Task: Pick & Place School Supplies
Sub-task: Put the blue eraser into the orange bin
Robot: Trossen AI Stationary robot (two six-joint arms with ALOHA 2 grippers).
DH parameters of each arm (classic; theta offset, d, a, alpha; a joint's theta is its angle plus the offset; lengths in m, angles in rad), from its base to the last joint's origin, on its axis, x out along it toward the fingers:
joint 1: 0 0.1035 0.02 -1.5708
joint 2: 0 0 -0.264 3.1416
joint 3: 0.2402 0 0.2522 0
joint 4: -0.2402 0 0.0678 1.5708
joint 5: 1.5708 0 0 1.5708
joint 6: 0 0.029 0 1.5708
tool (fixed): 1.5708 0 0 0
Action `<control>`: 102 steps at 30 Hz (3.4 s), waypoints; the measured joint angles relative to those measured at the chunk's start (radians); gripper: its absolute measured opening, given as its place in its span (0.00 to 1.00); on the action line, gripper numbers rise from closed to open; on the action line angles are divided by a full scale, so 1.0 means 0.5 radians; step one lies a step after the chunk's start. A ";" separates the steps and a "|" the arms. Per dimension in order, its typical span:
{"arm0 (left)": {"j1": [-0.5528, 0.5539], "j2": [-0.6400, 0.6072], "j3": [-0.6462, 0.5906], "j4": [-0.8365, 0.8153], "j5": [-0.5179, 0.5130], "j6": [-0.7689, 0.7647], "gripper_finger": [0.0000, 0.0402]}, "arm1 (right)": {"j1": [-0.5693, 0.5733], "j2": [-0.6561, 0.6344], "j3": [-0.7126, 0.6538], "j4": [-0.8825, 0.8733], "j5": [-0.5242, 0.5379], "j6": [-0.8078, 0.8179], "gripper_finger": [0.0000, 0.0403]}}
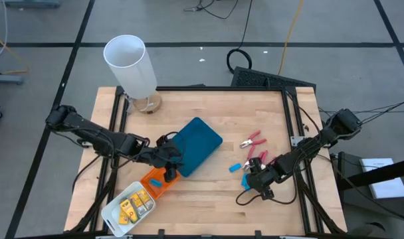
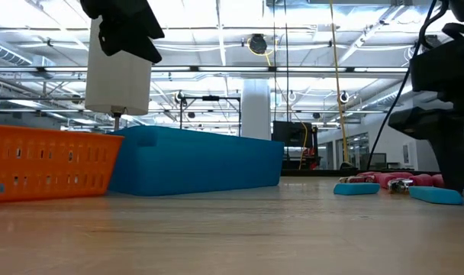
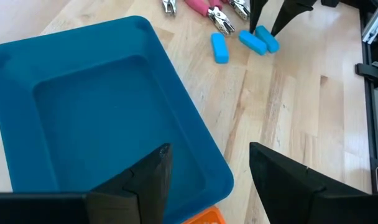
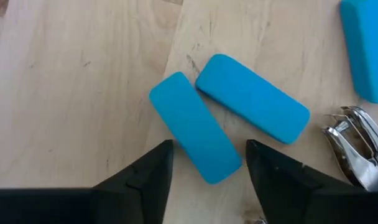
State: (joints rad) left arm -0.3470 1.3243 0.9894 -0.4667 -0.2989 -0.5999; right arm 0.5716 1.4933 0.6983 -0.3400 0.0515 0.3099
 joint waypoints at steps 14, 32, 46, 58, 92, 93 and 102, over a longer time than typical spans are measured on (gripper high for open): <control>0.000 0.000 0.000 0.000 0.000 0.003 0.54 | -0.001 0.003 -0.004 0.054 -0.001 -0.053 0.22; 0.006 0.000 0.000 0.446 -0.149 0.230 0.54 | -0.006 -0.356 -0.011 0.226 0.844 -0.540 0.21; 0.242 0.082 0.002 0.926 -0.337 0.179 0.54 | -0.316 -0.371 -0.008 0.980 1.369 -1.367 0.21; 0.406 0.552 0.002 1.541 -0.201 0.106 0.54 | -0.542 -0.364 -0.007 1.109 1.362 -1.469 0.21; 0.546 0.880 0.001 2.003 0.028 -0.069 0.54 | -0.554 -0.364 -0.006 1.181 1.355 -1.484 0.21; 0.546 0.880 0.001 2.003 0.037 -0.069 0.54 | -0.554 -0.364 -0.006 1.181 1.355 -1.484 0.21; 0.549 0.880 0.001 2.004 0.073 -0.069 0.47 | -0.554 -0.364 -0.006 1.181 1.354 -1.484 0.21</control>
State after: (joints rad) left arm -0.0723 1.7641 0.9897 0.5350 -0.2623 -0.6341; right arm 0.2947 1.3114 0.6952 0.2504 0.7287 -0.4320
